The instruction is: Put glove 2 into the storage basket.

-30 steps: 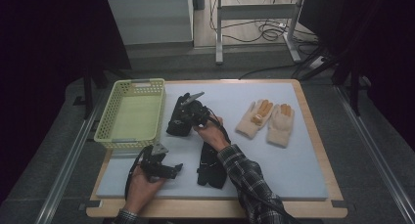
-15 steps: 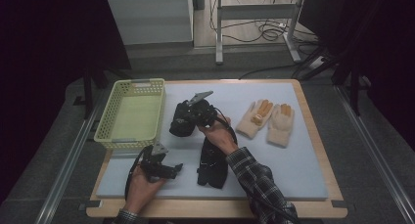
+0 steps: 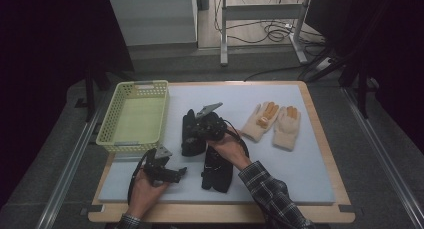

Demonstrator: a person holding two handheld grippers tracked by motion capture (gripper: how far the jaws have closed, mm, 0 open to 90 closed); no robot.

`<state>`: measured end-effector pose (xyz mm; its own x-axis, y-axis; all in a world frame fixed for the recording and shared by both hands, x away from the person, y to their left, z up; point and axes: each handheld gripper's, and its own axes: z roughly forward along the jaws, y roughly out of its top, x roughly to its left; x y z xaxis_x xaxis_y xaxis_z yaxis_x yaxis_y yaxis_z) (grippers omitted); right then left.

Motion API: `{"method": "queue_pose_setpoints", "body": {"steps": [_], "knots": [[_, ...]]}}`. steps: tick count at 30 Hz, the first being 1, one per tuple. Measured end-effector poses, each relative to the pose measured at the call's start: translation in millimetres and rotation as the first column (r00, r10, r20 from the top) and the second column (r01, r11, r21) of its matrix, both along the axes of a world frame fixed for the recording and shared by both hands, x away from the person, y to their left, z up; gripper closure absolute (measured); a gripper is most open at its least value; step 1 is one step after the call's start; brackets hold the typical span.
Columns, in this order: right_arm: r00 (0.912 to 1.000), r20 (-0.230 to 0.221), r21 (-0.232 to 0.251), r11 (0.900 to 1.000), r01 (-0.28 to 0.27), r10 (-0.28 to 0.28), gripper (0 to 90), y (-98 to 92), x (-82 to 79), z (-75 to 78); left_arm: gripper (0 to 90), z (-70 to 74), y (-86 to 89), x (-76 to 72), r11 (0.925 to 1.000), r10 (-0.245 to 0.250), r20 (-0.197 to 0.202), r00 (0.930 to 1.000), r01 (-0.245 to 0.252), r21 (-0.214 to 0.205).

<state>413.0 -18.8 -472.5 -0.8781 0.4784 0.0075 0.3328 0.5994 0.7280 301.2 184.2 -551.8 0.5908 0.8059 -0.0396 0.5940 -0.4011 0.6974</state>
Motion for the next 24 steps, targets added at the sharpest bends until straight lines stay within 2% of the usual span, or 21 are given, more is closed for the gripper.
{"method": "queue_pose_setpoints", "body": {"steps": [2, 3, 4, 6, 7, 10, 14, 17, 18, 19, 20, 21, 24], "knots": [[0.9998, -0.006, 0.005, 0.9998, 0.02, -0.02, 73.6, 0.3, 5.6, -4.7, 3.8, 0.1, 0.0, 0.0, 1.0, 0.0, -0.001, 1.0, 0.0, 0.0], [0.9998, -0.006, 0.005, 0.9998, 0.02, -0.02, 73.6, 0.3, 5.6, -4.7, 3.8, 0.1, 0.0, 0.0, 1.0, 0.0, -0.001, 1.0, 0.0, 0.0], [0.9996, -0.008, 0.001, 0.9996, 0.027, -0.027, 72.6, 1.5, 8.6, -7.5, 3.8, 0.1, 0.1, 0.0, 1.0, 0.0, -0.001, 1.0, 0.0, 0.0], [0.9988, -0.017, -0.024, 0.9987, 0.045, -0.045, 62.9, 6.5, 18.0, -18.3, 3.8, 0.1, 0.1, 0.1, 1.0, 0.0, -0.002, 1.0, 0.0, 0.0], [0.9988, -0.017, -0.024, 0.9987, 0.045, -0.045, 62.9, 6.5, 18.0, -18.3, 3.8, 0.1, 0.1, 0.1, 1.0, 0.0, -0.002, 1.0, 0.0, 0.0], [0.9981, -0.032, -0.086, 0.995, 0.05, -0.053, 45.3, 16.8, 30.7, -39.7, 3.8, 0.1, 0.1, 0.0, 1.0, 0.001, -0.001, 1.0, -0.001, -0.001], [0.9981, -0.011, -0.14, 0.9884, 0.058, -0.06, 39.6, 24.3, 38.3, -55.0, 3.8, -0.2, -0.1, 0.0, 1.0, 0.002, 0.0, 1.0, -0.002, -0.004], [0.9984, -0.02, -0.148, 0.9877, 0.05, -0.053, 44.8, 25.5, 40.5, -54.3, 3.8, -0.1, -0.1, 0.1, 1.0, 0.001, -0.002, 1.0, -0.001, -0.004], [0.9981, -0.024, -0.164, 0.9852, 0.051, -0.056, 54.5, 25.3, 41.8, -52.4, 3.7, -0.1, -0.2, 0.2, 1.0, 0.001, -0.002, 1.0, -0.001, -0.004], [0.9983, -0.022, -0.166, 0.9849, 0.049, -0.053, 60.2, 25.0, 42.4, -51.9, 3.8, -0.1, -0.2, 0.1, 1.0, 0.001, -0.002, 1.0, -0.001, -0.003], [0.9987, -0.009, -0.177, 0.9831, 0.047, -0.049, 71.3, 24.9, 41.5, -50.7, 3.8, -0.1, -0.3, 0.1, 1.0, 0.001, -0.002, 1.0, -0.001, -0.003], [0.999, 0.021, -0.199, 0.9791, 0.043, -0.04, 73.9, 25.6, 39.1, -50.2, 3.8, -0.1, -0.3, 0.1, 1.0, 0.001, -0.002, 1.0, -0.001, -0.002], [0.9978, 0.053, -0.218, 0.9748, 0.049, -0.039, 78.1, 29.0, 34.0, -50.2, 3.8, -0.2, -0.2, 0.1, 1.0, 0.001, -0.001, 1.0, -0.001, -0.003]]}}
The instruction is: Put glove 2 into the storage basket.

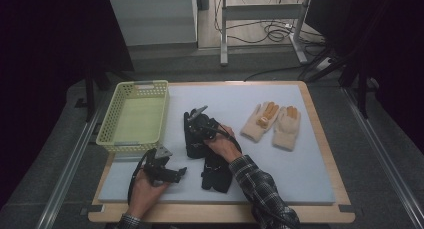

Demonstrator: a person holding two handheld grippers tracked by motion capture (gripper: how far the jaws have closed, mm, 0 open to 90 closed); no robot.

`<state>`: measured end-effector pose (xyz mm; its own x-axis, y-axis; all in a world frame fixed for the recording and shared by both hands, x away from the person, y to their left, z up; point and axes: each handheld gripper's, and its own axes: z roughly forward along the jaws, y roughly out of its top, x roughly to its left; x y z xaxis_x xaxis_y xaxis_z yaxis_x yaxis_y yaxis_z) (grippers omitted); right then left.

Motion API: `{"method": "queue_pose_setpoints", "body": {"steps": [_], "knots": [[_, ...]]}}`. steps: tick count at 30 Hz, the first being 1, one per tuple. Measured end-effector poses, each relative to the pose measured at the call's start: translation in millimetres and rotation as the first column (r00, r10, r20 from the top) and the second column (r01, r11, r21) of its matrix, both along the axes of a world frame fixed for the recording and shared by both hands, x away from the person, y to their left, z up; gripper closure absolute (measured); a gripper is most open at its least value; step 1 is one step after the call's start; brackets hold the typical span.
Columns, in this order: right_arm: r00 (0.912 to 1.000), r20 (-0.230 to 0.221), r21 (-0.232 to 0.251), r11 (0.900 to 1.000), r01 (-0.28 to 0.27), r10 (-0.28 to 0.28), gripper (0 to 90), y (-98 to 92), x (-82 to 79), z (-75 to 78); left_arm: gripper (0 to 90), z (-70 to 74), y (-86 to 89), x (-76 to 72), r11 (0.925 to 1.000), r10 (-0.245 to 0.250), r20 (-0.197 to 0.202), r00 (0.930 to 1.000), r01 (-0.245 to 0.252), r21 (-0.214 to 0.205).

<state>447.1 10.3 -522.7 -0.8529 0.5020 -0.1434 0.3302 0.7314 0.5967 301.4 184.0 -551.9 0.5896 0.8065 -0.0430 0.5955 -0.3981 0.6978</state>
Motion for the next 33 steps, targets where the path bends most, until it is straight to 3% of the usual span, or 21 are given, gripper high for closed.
{"method": "queue_pose_setpoints", "body": {"steps": [3, 9, 15, 18, 21, 31, 33], "knots": [[1.0, 0.007, -0.006, 1.0, -0.001, 0.001, 79.2, 1.3, -1.0, 1.4, 3.8, 0.0, 0.0, 0.0, 1.0, 0.0, 0.0, 1.0, 0.0, 0.0], [0.9999, 0.011, 0.086, 0.9962, 0.008, -0.009, 79.1, -6.9, -9.4, 23.6, 3.8, 0.0, 0.3, 0.2, 1.0, -0.001, 0.001, 1.0, 0.001, 0.001], [0.9994, 0.034, 0.139, 0.9902, 0.006, -0.011, 78.8, -16.8, -38.5, 60.8, 3.8, 0.2, 0.7, 0.3, 1.0, -0.006, 0.001, 1.0, 0.006, 0.007], [0.9993, 0.033, 0.16, 0.987, 0.012, -0.018, 78.8, -24.5, -46.6, 69.2, 3.8, -0.1, 0.1, 0.1, 1.0, -0.001, 0.004, 1.0, 0.001, 0.001], [0.9977, 0.042, 0.162, 0.9857, 0.047, -0.054, 78.6, -43.0, -65.0, 78.8, 3.8, 0.1, 0.0, 0.0, 1.0, 0.001, 0.002, 1.0, -0.001, 0.0], [0.9926, 0.022, 0.195, 0.9742, 0.113, -0.12, 78.2, -80.1, -106.7, 81.1, 3.8, 0.0, -0.2, -0.2, 1.0, 0.003, 0.003, 1.0, -0.003, -0.002], [0.9886, 0.031, 0.199, 0.9701, 0.139, -0.148, 78.0, -85.2, -116.8, 75.0, 3.8, 0.0, -0.3, -0.3, 1.0, 0.003, 0.003, 1.0, -0.003, -0.002]]}}
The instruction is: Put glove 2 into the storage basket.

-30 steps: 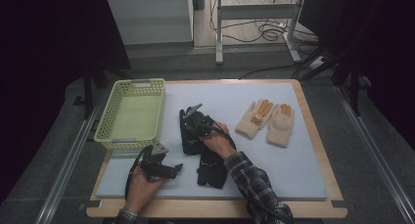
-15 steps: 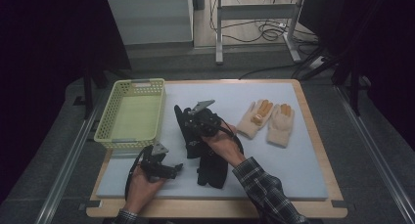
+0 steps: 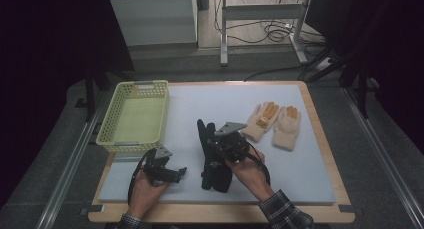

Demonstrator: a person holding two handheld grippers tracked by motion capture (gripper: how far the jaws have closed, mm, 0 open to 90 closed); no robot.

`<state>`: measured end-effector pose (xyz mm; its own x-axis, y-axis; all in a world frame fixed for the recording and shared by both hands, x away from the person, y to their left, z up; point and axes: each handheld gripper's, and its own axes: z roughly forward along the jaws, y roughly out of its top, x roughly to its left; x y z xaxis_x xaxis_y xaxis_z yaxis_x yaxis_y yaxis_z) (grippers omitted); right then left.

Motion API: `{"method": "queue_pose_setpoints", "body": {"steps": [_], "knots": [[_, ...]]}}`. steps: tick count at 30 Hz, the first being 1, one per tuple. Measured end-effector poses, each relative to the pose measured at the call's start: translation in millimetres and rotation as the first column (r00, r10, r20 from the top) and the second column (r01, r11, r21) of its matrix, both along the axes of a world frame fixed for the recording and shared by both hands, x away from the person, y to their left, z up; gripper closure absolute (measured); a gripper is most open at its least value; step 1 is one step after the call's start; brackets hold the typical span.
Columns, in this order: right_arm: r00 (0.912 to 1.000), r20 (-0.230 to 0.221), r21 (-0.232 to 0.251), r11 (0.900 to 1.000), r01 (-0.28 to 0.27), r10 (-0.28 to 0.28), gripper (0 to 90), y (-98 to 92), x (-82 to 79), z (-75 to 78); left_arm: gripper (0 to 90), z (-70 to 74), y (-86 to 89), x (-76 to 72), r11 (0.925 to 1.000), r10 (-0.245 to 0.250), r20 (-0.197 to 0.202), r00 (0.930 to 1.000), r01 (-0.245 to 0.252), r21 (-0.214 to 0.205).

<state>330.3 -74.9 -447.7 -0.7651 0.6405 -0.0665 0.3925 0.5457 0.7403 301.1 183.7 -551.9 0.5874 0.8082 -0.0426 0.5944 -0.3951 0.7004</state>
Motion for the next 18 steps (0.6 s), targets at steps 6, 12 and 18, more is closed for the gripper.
{"method": "queue_pose_setpoints", "body": {"steps": [6, 12, 18], "knots": [[0.9981, -0.053, 0.026, 0.9992, 0.031, -0.03, 69.9, -5.2, -1.6, -34.4, 3.9, 0.0, -0.2, -0.1, 1.0, 0.002, 0.0, 1.0, -0.002, -0.002], [0.9964, -0.082, 0.015, 0.9996, 0.023, -0.022, 45.5, -18.4, -0.6, -45.6, 3.8, 0.0, -0.2, -0.1, 1.0, 0.003, -0.001, 1.0, -0.003, -0.003], [0.9993, -0.038, -0.01, 0.9999, 0.005, -0.006, 56.9, -29.0, 2.8, -29.8, 3.8, 0.0, 0.0, 0.1, 1.0, 0.0, 0.001, 1.0, 0.0, 0.001]]}}
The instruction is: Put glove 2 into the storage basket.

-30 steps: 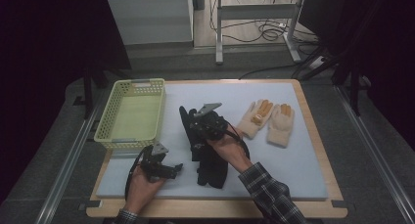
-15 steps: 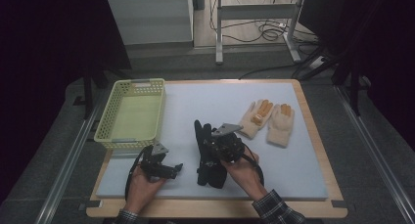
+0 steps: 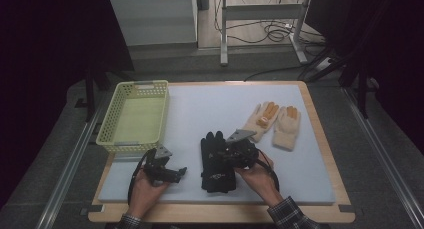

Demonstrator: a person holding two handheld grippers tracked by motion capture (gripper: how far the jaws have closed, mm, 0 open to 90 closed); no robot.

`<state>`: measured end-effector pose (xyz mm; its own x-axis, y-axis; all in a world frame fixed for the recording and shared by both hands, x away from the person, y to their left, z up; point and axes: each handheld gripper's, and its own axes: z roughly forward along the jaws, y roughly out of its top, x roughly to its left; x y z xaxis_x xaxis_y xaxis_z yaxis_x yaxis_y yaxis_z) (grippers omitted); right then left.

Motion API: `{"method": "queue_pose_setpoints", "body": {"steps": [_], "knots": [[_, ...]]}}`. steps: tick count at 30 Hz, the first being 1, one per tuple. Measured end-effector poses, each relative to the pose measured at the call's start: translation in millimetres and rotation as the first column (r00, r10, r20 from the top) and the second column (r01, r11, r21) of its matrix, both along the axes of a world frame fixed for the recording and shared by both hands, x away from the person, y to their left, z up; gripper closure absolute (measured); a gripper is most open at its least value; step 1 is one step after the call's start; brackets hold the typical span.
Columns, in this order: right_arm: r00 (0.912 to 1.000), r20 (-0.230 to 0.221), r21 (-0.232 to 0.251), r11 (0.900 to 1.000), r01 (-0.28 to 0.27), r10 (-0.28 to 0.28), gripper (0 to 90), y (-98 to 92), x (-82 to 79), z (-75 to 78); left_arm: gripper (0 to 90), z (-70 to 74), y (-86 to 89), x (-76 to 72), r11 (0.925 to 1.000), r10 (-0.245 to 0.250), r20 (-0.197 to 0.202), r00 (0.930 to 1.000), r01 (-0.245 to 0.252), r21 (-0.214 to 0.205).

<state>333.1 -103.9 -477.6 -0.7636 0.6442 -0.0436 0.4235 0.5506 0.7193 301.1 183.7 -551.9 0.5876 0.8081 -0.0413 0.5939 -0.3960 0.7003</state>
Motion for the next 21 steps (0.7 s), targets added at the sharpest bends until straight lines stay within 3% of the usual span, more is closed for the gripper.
{"method": "queue_pose_setpoints", "body": {"steps": [5, 7, 12, 14, 17, 19, 21], "knots": [[1.0, 0.004, 0.001, 1.0, -0.008, 0.008, 57.7, 5.9, 16.1, -1.0, 3.8, 0.0, 0.0, 0.0, 1.0, 0.0, 0.0, 1.0, 0.0, 0.0], [0.9999, -0.009, -0.006, 0.9999, -0.013, 0.013, 49.8, 16.7, 31.5, -8.8, 3.8, 0.0, 0.1, 0.0, 1.0, 0.0, 0.0, 1.0, 0.0, 0.0], [0.9993, -0.021, -0.027, 0.9991, -0.032, 0.031, 49.0, 36.2, 52.1, -24.9, 3.8, 0.2, 0.3, -0.1, 1.0, -0.002, -0.003, 1.0, 0.002, 0.002], [0.9982, -0.051, -0.062, 0.9974, -0.036, 0.033, 57.1, 45.0, 59.2, -34.2, 3.8, 0.1, 0.2, -0.2, 1.0, -0.001, -0.003, 1.0, 0.001, 0.001], [0.9983, -0.049, -0.072, 0.9968, -0.034, 0.031, 82.0, 50.9, 59.4, -36.6, 3.9, 0.1, 0.3, 0.0, 1.0, -0.003, -0.002, 1.0, 0.003, 0.003], [0.9992, -0.028, -0.105, 0.9939, -0.032, 0.029, 84.9, 55.0, 56.2, -33.5, 3.8, 0.2, 0.4, 0.1, 1.0, -0.004, -0.002, 1.0, 0.004, 0.003], [0.9999, 0.003, -0.106, 0.9942, -0.016, 0.016, 85.2, 56.1, 51.2, -28.7, 3.9, 0.2, 0.4, -0.1, 1.0, -0.002, -0.003, 1.0, 0.002, 0.004]]}}
